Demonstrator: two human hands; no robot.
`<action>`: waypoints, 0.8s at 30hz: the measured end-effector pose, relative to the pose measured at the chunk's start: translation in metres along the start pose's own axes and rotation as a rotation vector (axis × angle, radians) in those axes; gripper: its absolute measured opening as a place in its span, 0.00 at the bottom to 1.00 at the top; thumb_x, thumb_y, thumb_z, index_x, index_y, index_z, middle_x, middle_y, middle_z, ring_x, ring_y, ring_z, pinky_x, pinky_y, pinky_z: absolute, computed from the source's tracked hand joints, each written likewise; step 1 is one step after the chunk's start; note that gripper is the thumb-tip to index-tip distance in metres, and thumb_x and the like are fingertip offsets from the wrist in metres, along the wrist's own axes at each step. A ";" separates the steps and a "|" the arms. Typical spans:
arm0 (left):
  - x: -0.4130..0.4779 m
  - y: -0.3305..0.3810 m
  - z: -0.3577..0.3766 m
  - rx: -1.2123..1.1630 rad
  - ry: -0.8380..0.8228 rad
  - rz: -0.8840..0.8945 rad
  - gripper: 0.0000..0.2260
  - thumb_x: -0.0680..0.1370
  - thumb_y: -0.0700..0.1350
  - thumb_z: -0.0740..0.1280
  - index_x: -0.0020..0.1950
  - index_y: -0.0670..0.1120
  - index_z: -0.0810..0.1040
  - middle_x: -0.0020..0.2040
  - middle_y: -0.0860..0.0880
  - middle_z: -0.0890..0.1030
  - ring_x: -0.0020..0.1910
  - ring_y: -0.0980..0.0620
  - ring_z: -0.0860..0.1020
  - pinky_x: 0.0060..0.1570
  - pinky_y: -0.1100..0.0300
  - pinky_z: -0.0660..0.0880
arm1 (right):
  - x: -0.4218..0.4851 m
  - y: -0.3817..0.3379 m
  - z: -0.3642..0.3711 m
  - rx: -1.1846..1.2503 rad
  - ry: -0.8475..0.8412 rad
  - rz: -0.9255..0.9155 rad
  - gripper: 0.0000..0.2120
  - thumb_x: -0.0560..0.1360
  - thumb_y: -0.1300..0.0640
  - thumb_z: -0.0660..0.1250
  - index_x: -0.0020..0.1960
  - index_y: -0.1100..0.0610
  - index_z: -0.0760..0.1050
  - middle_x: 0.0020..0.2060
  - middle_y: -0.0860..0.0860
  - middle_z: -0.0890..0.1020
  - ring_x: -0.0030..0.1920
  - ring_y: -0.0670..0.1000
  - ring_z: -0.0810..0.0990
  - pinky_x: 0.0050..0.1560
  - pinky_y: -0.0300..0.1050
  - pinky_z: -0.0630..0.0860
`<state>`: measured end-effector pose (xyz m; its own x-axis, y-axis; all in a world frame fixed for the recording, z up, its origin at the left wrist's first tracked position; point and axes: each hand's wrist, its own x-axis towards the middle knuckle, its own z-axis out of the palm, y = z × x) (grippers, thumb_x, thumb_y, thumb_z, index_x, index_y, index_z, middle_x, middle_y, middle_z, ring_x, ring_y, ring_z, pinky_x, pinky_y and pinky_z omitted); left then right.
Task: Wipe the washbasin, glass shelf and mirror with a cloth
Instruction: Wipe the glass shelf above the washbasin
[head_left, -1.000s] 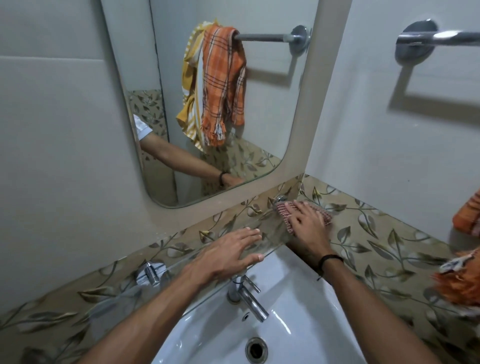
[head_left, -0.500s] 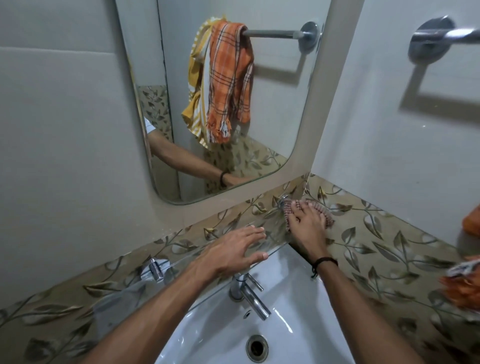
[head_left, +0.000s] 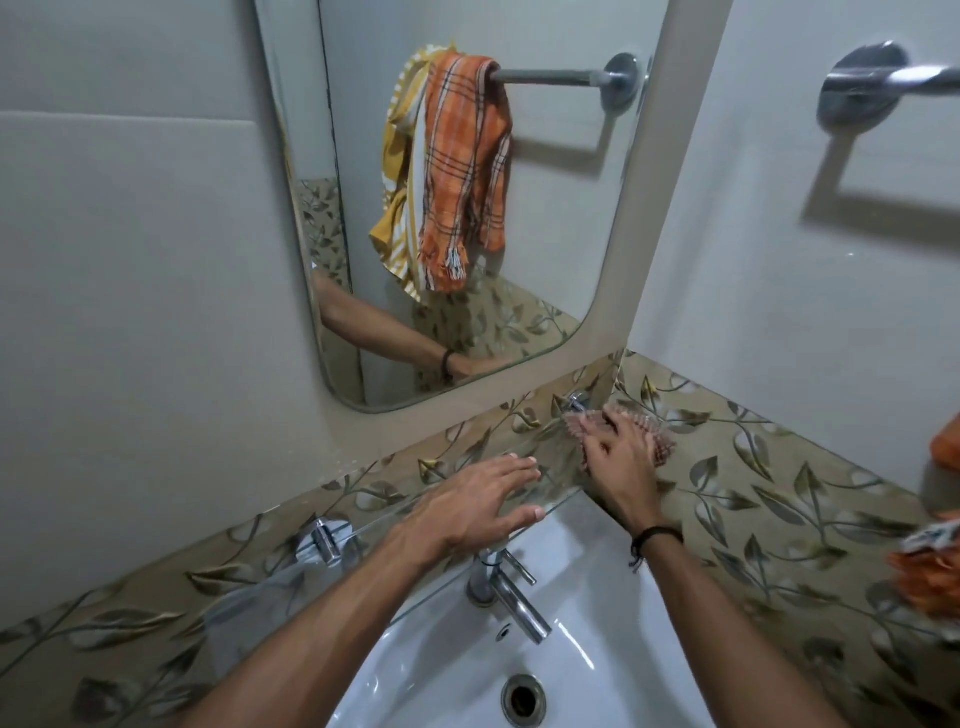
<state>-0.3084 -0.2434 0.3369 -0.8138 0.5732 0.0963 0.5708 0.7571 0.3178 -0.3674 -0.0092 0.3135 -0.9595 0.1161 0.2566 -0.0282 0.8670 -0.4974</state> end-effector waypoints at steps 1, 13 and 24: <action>0.000 0.000 0.001 0.000 -0.001 0.002 0.28 0.83 0.63 0.56 0.79 0.51 0.62 0.81 0.52 0.60 0.79 0.54 0.57 0.77 0.53 0.53 | -0.012 -0.004 0.005 0.014 0.007 -0.021 0.29 0.77 0.40 0.47 0.69 0.46 0.76 0.77 0.50 0.65 0.78 0.51 0.59 0.79 0.63 0.44; -0.002 0.003 -0.002 -0.016 0.018 0.023 0.27 0.83 0.61 0.57 0.79 0.50 0.63 0.80 0.52 0.61 0.78 0.54 0.58 0.74 0.59 0.52 | 0.012 -0.019 -0.003 -0.182 0.018 0.036 0.21 0.79 0.46 0.56 0.66 0.49 0.79 0.71 0.53 0.69 0.72 0.54 0.66 0.75 0.59 0.57; 0.003 -0.005 0.006 -0.006 0.047 0.046 0.28 0.82 0.62 0.58 0.77 0.48 0.67 0.79 0.50 0.65 0.77 0.52 0.61 0.76 0.54 0.57 | 0.003 -0.027 -0.009 -0.262 0.042 0.120 0.19 0.81 0.42 0.55 0.60 0.45 0.81 0.66 0.53 0.71 0.65 0.61 0.67 0.66 0.63 0.63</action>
<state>-0.3126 -0.2437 0.3301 -0.7909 0.5920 0.1549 0.6073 0.7280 0.3181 -0.3674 -0.0275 0.3353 -0.9391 0.2403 0.2456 0.1632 0.9409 -0.2967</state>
